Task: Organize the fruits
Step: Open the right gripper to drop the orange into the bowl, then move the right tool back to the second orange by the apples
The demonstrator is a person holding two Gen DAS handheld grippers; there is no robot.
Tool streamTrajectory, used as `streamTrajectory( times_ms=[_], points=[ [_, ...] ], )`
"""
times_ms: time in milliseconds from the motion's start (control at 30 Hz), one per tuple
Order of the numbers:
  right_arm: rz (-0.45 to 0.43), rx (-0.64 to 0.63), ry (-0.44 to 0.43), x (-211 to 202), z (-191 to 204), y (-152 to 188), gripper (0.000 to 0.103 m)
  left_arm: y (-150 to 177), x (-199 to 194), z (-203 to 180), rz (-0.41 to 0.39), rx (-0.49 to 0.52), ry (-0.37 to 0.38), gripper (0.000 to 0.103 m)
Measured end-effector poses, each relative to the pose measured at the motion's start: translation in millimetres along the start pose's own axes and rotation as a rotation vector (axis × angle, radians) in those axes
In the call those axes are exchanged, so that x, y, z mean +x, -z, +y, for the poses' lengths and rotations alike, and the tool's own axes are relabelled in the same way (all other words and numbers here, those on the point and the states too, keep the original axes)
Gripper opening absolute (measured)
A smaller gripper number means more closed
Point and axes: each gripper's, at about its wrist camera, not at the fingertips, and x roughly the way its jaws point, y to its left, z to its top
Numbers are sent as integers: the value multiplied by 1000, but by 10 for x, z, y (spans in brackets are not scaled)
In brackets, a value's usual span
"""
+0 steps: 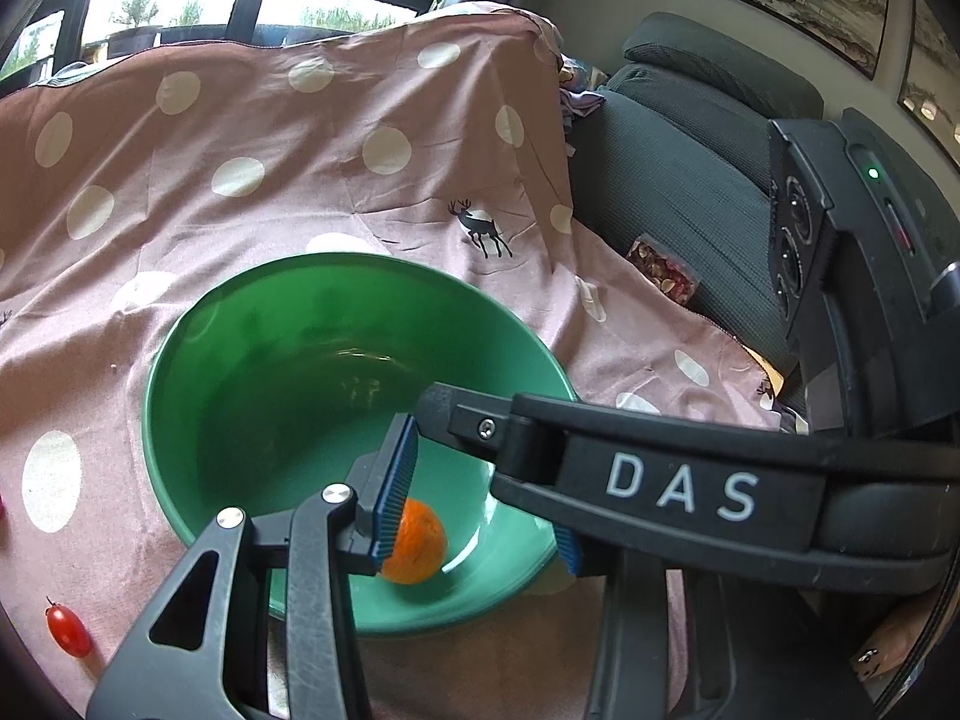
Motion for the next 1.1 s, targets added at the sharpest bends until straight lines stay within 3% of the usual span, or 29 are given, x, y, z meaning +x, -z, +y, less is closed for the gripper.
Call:
streamTrajectory(
  times_ms=[333, 500, 567, 667, 867, 1100],
  points=[
    [-24, 11, -46, -90, 11, 7, 43, -9, -181, -37, -40, 12, -27, 42],
    [-84, -22, -7, -197, 116, 23, 59, -5, -505, 40, -87, 0, -32, 57],
    [-97, -24, -48, -236, 142, 32, 66, 5, -660, 95, -101, -9, -43, 67],
    [-100, -50, -127, -289, 241, 61, 67, 62, -903, 181, -120, -5, -118, 70],
    [-90, -104, -187, -269, 511, 177, 67, 256, -1414, 553, -124, -59, -321, 74],
    [-34, -215, -183, -71, 957, 380, 67, 566, -2007, 1081, -141, -172, -530, 76]
  ],
)
